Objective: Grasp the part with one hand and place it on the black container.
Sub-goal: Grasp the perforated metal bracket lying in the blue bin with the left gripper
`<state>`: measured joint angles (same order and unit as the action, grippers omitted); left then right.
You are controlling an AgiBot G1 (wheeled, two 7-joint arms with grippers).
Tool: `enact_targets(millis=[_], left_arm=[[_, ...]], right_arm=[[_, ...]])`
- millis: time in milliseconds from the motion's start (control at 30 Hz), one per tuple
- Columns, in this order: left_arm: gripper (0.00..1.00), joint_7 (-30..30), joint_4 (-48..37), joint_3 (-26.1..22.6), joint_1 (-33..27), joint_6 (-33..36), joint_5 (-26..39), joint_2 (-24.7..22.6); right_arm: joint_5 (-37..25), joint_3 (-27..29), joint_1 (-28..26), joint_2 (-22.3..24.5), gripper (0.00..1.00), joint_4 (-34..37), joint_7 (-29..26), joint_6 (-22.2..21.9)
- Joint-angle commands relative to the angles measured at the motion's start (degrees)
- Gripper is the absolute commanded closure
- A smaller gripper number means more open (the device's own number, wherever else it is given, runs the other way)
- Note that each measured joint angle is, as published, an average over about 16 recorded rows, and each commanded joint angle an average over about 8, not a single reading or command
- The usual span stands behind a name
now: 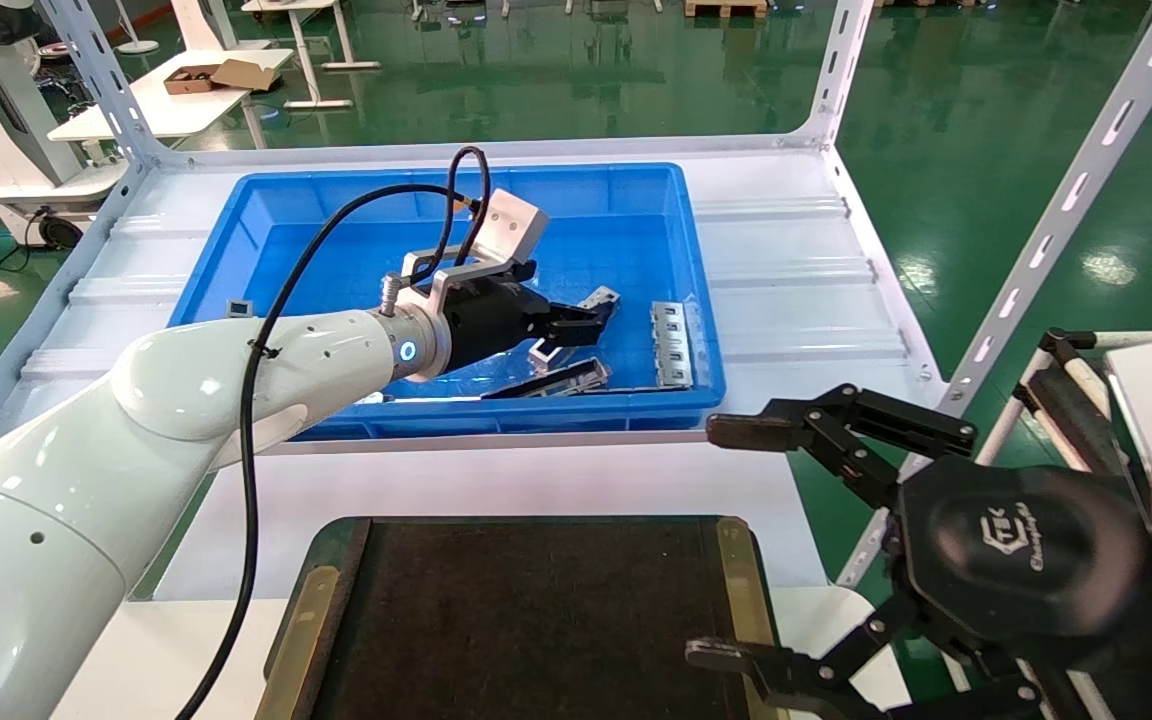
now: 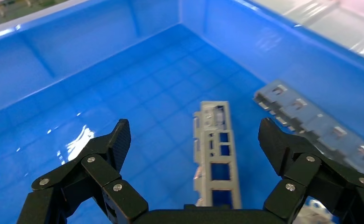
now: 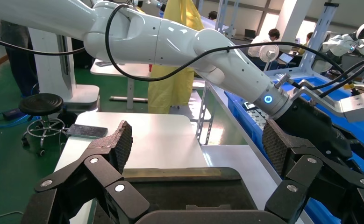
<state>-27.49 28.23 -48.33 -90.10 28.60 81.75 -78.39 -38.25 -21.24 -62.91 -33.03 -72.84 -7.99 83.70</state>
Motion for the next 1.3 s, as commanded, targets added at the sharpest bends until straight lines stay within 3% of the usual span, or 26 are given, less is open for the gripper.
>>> enact_targets(millis=[33,67,533,1300], left_arm=[[0.97,-1.1,-0.8,-1.7,-0.2,-1.1,-0.7,0.0],[1.00,-1.6,-1.0,-2.4,-0.3,-1.3,-1.1,0.0],[1.00,-4.0,-1.9,-9.6,-0.7,-2.9,-6.5,0.2],[1.00,-3.3,-2.1,-15.8,-1.9,-4.0,-14.1,0.5]], right_arm=[[0.0,0.0,0.0,0.0,0.99,0.0,0.0,0.0],[0.0,0.0,0.0,0.0,1.00,0.0,0.0,0.0],[0.0,0.0,0.0,0.0,1.00,0.0,0.0,0.0],[0.0,0.0,0.0,0.0,1.00,0.0,0.0,0.0]])
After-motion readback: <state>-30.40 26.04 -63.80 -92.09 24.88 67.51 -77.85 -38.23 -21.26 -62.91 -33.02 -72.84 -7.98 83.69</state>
